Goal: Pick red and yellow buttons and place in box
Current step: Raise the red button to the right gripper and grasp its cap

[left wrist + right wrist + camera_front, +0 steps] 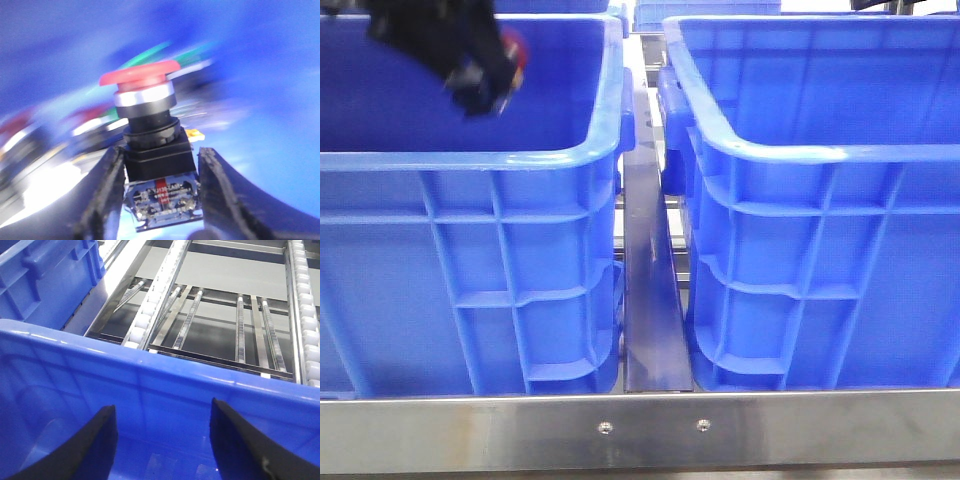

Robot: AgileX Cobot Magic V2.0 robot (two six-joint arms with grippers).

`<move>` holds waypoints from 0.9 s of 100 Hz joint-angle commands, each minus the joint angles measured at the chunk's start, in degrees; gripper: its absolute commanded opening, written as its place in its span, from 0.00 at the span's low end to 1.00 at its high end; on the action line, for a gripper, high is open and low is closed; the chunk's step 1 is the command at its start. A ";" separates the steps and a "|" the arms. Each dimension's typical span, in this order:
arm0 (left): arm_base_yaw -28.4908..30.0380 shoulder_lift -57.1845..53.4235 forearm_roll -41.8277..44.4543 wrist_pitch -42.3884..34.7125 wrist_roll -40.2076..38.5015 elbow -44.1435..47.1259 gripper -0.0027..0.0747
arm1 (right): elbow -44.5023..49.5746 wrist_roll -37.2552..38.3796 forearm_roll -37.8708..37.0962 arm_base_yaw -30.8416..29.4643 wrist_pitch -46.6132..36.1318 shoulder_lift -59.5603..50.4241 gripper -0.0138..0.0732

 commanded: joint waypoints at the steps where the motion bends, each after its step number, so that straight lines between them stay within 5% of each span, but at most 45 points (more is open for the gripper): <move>1: -0.64 -4.66 -7.17 -1.04 5.91 -1.82 0.13 | -1.39 -0.40 4.54 -0.40 2.29 -2.43 0.66; 38: -0.64 -6.11 -40.89 7.61 32.51 -1.82 0.13 | -1.39 1.17 4.54 -0.40 11.78 -2.56 0.66; 55: -0.64 -5.98 -42.20 11.25 34.81 -1.82 0.13 | -1.39 8.24 4.54 -0.40 22.63 -2.63 0.66; 76: -0.64 -5.21 -41.82 12.34 34.81 -1.82 0.13 | -1.39 28.13 3.58 -0.40 36.66 -2.63 0.67; 90: -0.52 -5.21 -41.82 11.90 34.81 -1.82 0.13 | -1.39 39.21 0.89 -0.40 43.62 -2.63 0.77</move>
